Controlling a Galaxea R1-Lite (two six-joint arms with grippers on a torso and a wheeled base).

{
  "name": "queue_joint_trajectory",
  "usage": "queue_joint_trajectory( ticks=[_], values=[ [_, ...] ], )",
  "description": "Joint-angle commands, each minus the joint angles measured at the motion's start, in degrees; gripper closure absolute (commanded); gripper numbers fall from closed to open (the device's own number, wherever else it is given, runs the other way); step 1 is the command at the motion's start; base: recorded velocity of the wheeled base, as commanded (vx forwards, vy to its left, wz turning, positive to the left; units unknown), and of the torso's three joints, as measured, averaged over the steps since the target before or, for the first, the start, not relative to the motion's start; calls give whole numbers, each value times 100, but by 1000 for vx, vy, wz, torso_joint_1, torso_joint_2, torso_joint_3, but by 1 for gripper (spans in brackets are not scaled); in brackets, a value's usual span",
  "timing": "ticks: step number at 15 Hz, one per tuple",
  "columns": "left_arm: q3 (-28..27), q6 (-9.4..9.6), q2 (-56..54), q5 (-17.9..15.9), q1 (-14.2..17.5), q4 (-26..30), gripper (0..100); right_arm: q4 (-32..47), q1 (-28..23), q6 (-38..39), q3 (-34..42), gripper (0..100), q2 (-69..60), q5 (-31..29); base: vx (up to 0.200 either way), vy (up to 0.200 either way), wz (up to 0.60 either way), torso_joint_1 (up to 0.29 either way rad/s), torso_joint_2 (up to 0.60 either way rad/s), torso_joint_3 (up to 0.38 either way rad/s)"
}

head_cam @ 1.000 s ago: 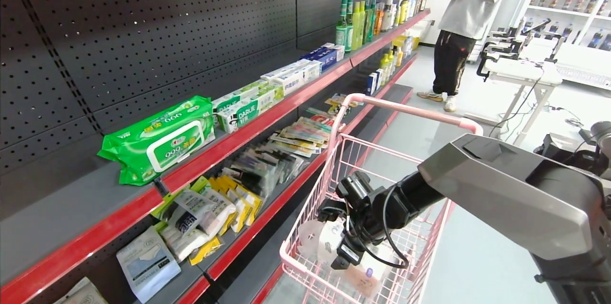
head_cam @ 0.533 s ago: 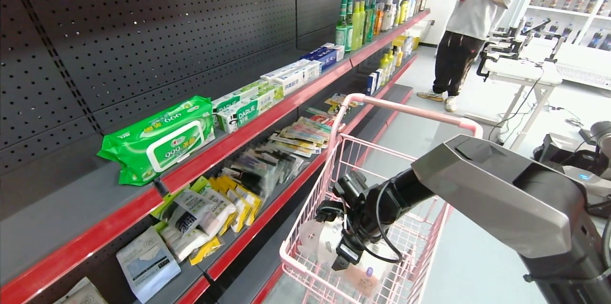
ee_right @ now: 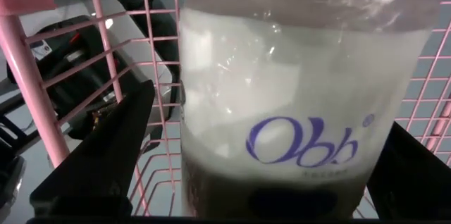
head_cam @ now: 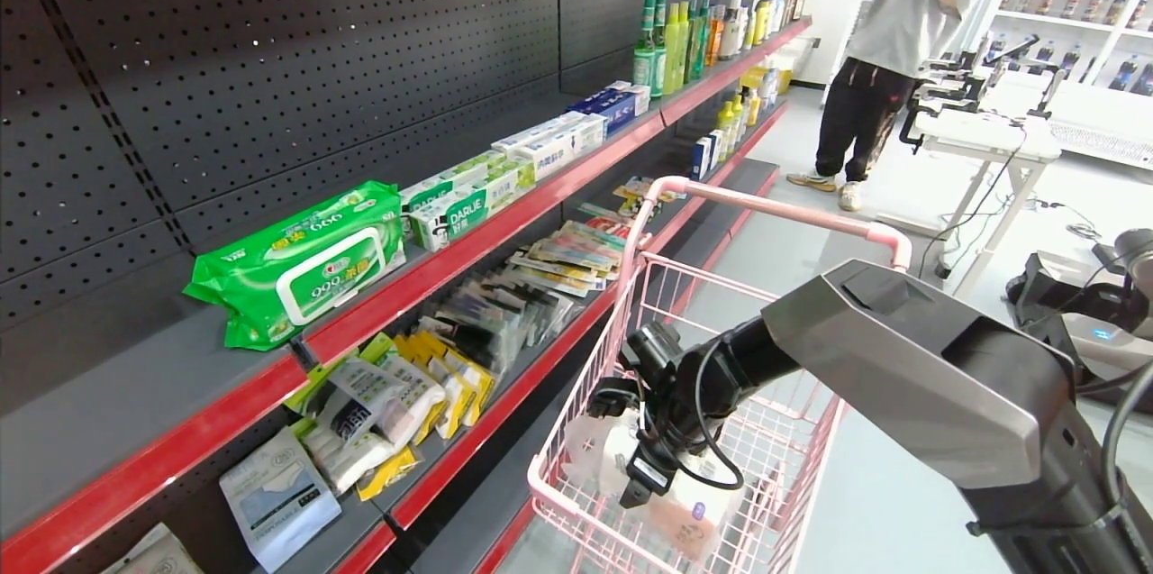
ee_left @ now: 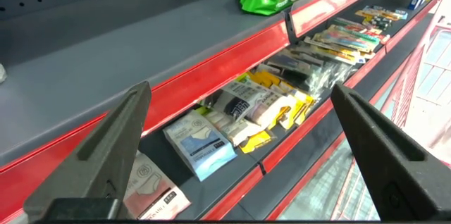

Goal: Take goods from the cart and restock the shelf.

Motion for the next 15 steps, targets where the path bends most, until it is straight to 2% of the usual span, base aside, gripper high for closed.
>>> queue_joint_trajectory(
  ticks=[1,6,8,15],
  values=[
    [0,0,5,4,3,-2,0,35,4,-47,-76,0,44,-7,0,0,0,0,0,0],
    [0,0,5,4,3,-2,0,35,-5,-73,-93,0,70,-42,0,0,0,-13,32,22],
    [0,0,5,4,3,-2,0,35,-31,-73,-111,0,79,-332,0,0,0,-80,186,115],
    [0,9,5,-4,3,-2,0,35,-92,-275,-199,0,105,-622,0,0,0,-2,7,5]
  ],
)
